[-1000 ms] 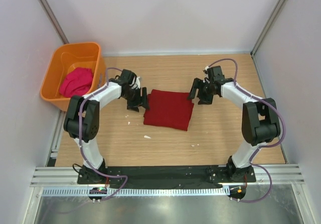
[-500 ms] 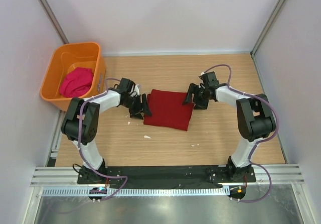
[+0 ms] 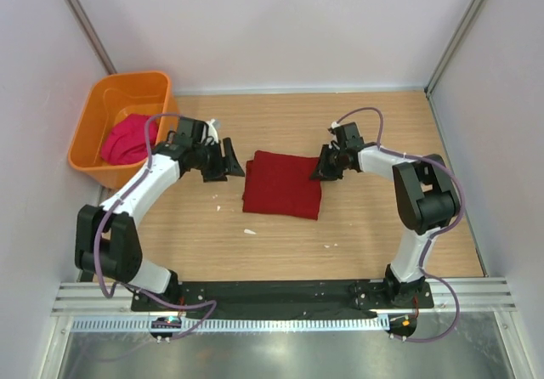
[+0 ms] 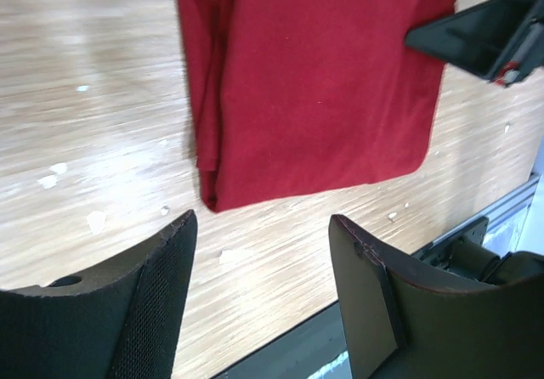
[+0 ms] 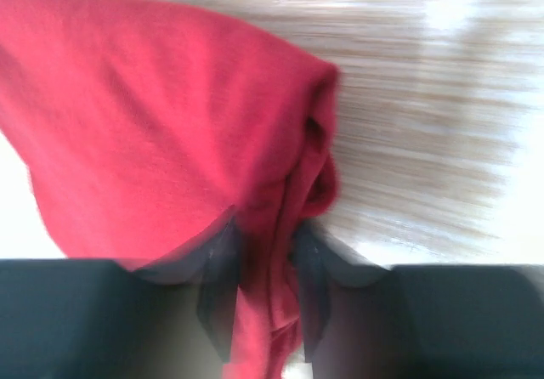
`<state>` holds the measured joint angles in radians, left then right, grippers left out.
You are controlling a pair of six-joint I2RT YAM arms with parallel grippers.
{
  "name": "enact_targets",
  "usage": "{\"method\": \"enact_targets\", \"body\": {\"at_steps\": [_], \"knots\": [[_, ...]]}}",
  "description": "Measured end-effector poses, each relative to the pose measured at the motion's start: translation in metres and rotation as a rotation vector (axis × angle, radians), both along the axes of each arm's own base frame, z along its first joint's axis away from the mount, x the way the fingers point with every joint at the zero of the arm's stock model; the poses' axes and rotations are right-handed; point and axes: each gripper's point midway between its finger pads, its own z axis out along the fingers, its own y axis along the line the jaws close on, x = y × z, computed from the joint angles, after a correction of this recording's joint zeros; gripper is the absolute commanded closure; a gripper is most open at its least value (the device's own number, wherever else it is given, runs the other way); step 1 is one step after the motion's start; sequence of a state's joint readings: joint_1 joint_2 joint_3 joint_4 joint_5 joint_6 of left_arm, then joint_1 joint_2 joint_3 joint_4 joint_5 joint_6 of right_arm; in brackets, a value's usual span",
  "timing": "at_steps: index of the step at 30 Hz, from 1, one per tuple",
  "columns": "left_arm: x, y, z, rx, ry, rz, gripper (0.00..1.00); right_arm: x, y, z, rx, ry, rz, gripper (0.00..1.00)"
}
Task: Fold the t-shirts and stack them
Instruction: Neatly place the folded tshirt to the corner
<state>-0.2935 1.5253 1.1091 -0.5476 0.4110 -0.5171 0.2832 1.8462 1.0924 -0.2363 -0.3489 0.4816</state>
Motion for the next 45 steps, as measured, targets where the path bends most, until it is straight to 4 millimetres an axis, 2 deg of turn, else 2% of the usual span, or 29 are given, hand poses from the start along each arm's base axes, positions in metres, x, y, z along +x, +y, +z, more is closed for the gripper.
{"method": "enact_targets", "body": {"at_steps": [1, 2, 6, 9, 15, 18, 21, 26, 32, 38, 45], "knots": [[0.000, 0.005, 0.008, 0.002, -0.023, 0.010, 0.35, -0.001, 0.001, -0.002, -0.009, -0.005, 0.015, 0.96], [0.000, 0.011, 0.016, 0.004, -0.044, 0.022, 0.35, -0.001, 0.002, -0.002, -0.015, -0.007, 0.021, 0.99], [-0.005, 0.029, 0.036, 0.022, -0.092, 0.052, 0.35, 0.002, -0.002, 0.002, -0.081, -0.029, 0.062, 0.99], [-0.011, 0.036, 0.034, 0.050, -0.086, 0.047, 0.35, 0.009, -0.011, 0.009, -0.163, -0.059, 0.106, 0.99], [-0.021, 0.040, 0.019, 0.083, -0.049, 0.020, 0.35, 0.037, -0.051, 0.021, -0.428, -0.097, 0.166, 0.99], [-0.022, 0.040, 0.009, 0.090, -0.030, 0.008, 0.36, 0.058, -0.079, 0.022, -0.557, -0.101, 0.175, 0.99], [-0.024, 0.040, -0.004, 0.098, 0.005, 0.001, 0.36, 0.078, -0.119, 0.021, -0.666, -0.081, 0.149, 0.99], [-0.034, 0.040, -0.020, 0.094, 0.044, -0.011, 0.36, 0.122, -0.206, 0.020, -0.851, -0.060, 0.035, 0.99], [-0.037, 0.037, -0.029, 0.081, 0.070, -0.022, 0.36, 0.182, -0.283, 0.028, -1.048, -0.115, -0.086, 0.99], [-0.036, 0.036, -0.042, 0.082, 0.107, -0.027, 0.36, 0.226, -0.322, 0.028, -1.208, -0.182, -0.158, 0.99], [-0.032, 0.035, -0.058, 0.095, 0.166, -0.031, 0.37, 0.255, -0.354, 0.028, -1.290, -0.243, -0.269, 0.99]]}}
